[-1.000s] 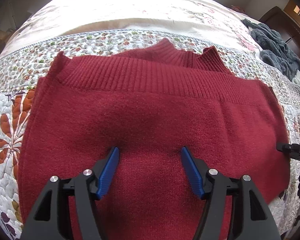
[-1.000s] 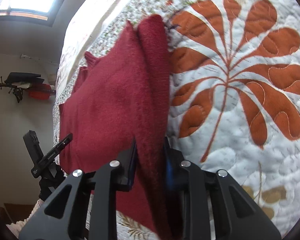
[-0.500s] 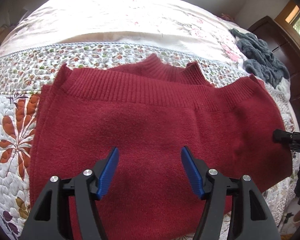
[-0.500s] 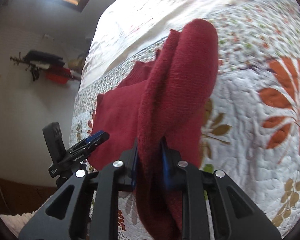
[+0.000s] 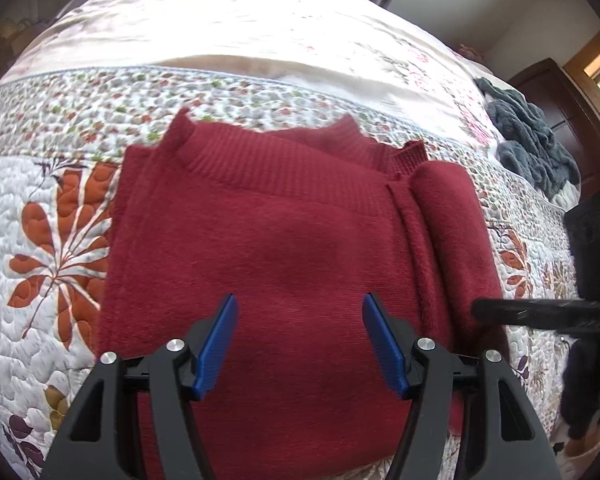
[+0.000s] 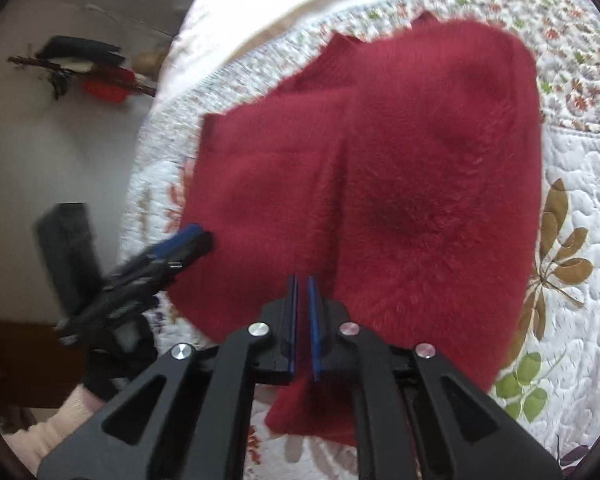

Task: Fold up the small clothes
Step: 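Grasp the sweater side edge with the left tool while the right tool grasps it too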

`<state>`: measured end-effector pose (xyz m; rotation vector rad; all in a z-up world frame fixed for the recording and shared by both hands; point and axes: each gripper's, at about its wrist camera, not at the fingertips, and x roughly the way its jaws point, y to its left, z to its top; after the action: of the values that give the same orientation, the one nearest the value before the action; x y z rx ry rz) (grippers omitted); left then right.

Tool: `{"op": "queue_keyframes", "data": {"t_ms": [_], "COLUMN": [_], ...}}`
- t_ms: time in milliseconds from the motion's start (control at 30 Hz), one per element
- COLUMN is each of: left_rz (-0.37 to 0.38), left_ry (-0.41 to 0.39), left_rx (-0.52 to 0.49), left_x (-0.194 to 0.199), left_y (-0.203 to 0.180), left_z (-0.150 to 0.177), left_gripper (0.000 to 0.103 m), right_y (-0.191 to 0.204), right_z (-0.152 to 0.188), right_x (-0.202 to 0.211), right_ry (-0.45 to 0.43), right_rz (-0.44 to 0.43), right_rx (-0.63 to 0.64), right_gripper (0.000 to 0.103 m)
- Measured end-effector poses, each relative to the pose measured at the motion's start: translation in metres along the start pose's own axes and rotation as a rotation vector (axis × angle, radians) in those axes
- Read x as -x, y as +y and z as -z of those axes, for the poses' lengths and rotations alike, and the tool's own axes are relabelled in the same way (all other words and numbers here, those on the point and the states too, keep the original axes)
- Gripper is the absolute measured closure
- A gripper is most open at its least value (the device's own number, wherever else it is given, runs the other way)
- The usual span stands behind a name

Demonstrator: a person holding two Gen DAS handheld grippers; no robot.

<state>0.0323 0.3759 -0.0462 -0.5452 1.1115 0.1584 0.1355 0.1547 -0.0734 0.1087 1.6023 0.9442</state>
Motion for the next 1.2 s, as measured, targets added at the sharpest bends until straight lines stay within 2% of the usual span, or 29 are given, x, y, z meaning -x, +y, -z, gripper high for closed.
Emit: {"op": "queue_keyframes", "data": {"t_ms": [100, 167, 267, 400, 533, 633, 733, 833, 900, 1033, 1200], "left_rz": [0.015, 0.027, 0.056, 0.145, 0.251, 0.251, 0.238, 0.300, 0.346, 0.453, 0.514], "left_ry": [0.001, 0.001, 0.005, -0.005, 0.032, 0.086, 0.139, 0.171, 0.169, 0.184, 0.189], "left_rx": [0.016, 0.014, 0.009, 0.012, -0.018, -0.026, 0.005, 0.070, 0.102, 0.202, 0.214], "left_x": [0.003, 0.005, 0.007, 0.009, -0.007, -0.031, -0.055, -0.070, -0.075, -0.087, -0.092], "left_y": [0.006, 0.007, 0.002, -0.022, -0.066, -0.083, -0.084, -0.079, -0.076, -0.074, -0.086], "left_z": [0.000, 0.001, -0.001, -0.007, -0.016, -0.018, -0.019, -0.016, -0.015, -0.018, -0.022], "left_gripper": [0.038, 0.038, 0.038, 0.038, 0.038, 0.038, 0.038, 0.037, 0.034, 0.033, 0.033], "right_y": [-0.012, -0.011, -0.009, -0.017, -0.044, -0.061, -0.073, -0.084, -0.089, -0.098, -0.100], "right_z": [0.002, 0.007, 0.017, 0.029, 0.046, 0.057, 0.067, 0.077, 0.080, 0.085, 0.085], "right_x": [-0.004, 0.008, 0.033, 0.064, 0.085, 0.088, 0.084, 0.080, 0.076, 0.066, 0.062], "right_ry": [0.005, -0.019, -0.054, -0.113, -0.165, -0.162, -0.148, -0.140, -0.136, -0.123, -0.112], "right_rz": [-0.033, -0.063, -0.095, -0.063, -0.022, -0.024, -0.022, -0.033, -0.034, -0.053, -0.049], "right_rx": [-0.045, -0.038, -0.037, -0.054, -0.121, -0.148, -0.156, -0.163, -0.169, -0.182, -0.163], "right_gripper": [0.097, 0.097, 0.091, 0.086, 0.083, 0.083, 0.083, 0.083, 0.082, 0.082, 0.082]}}
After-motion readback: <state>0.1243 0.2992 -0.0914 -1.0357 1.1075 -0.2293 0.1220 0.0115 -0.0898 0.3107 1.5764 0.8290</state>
